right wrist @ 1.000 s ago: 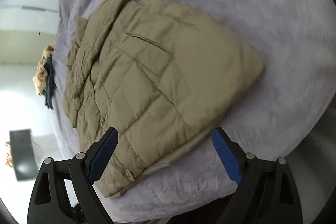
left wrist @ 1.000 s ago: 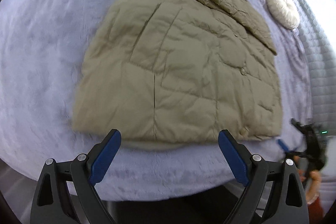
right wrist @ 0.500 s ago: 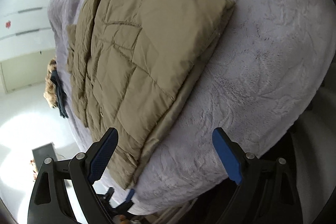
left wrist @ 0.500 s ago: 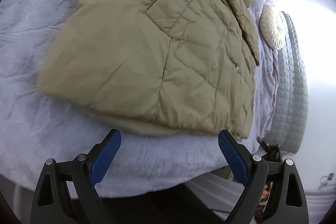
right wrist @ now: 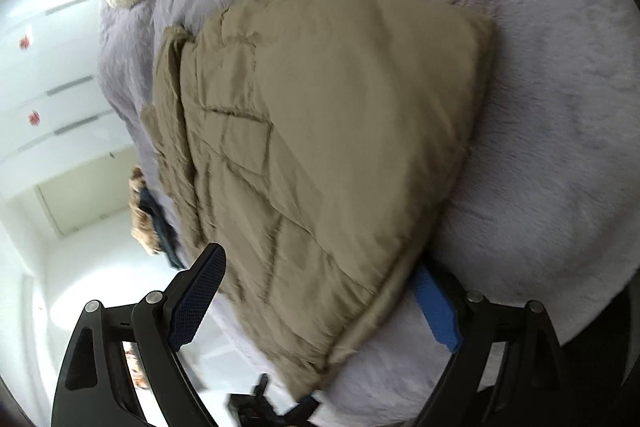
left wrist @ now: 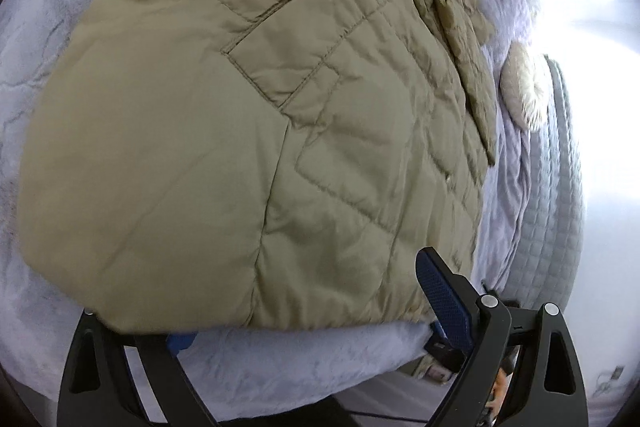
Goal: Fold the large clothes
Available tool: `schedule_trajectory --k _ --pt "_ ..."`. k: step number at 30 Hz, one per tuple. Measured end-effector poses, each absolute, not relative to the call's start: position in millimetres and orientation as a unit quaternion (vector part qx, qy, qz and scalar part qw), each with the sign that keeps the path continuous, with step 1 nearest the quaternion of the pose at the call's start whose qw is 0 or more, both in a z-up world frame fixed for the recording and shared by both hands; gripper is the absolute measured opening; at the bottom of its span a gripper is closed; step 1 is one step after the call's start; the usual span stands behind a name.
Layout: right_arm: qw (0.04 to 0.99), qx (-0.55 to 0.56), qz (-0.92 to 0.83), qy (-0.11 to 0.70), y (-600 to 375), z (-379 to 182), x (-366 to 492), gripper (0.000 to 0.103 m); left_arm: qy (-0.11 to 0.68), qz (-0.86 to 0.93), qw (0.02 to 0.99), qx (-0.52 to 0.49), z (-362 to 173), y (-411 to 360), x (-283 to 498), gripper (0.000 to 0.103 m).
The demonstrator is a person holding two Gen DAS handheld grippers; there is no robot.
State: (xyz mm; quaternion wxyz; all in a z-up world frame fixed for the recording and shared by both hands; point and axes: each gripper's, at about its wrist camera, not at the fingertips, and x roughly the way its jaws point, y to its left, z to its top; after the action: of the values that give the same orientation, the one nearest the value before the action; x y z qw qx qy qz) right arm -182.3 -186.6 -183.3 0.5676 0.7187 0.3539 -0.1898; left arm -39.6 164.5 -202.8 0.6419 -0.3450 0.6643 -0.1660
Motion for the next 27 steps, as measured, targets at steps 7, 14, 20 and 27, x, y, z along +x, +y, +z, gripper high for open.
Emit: schedule_trajectory --k 7,14,20,27 --pt "0.535 0.734 -0.186 0.375 -193 -195 -176 0.056 0.651 -0.162 0.641 -0.373 -208 162 -34 0.045" --pt "0.557 0.71 -0.144 0.406 -201 -179 -155 0.007 0.61 -0.209 0.661 -0.384 -168 165 -20 0.011" --pt "0.625 0.658 -0.076 0.413 -220 -116 -111 0.006 0.56 -0.231 0.708 -0.363 -101 152 10 0.011" --pt "0.689 0.599 -0.003 0.408 -241 -49 -41 0.006 0.501 -0.236 0.768 -0.323 -34 135 53 0.011"
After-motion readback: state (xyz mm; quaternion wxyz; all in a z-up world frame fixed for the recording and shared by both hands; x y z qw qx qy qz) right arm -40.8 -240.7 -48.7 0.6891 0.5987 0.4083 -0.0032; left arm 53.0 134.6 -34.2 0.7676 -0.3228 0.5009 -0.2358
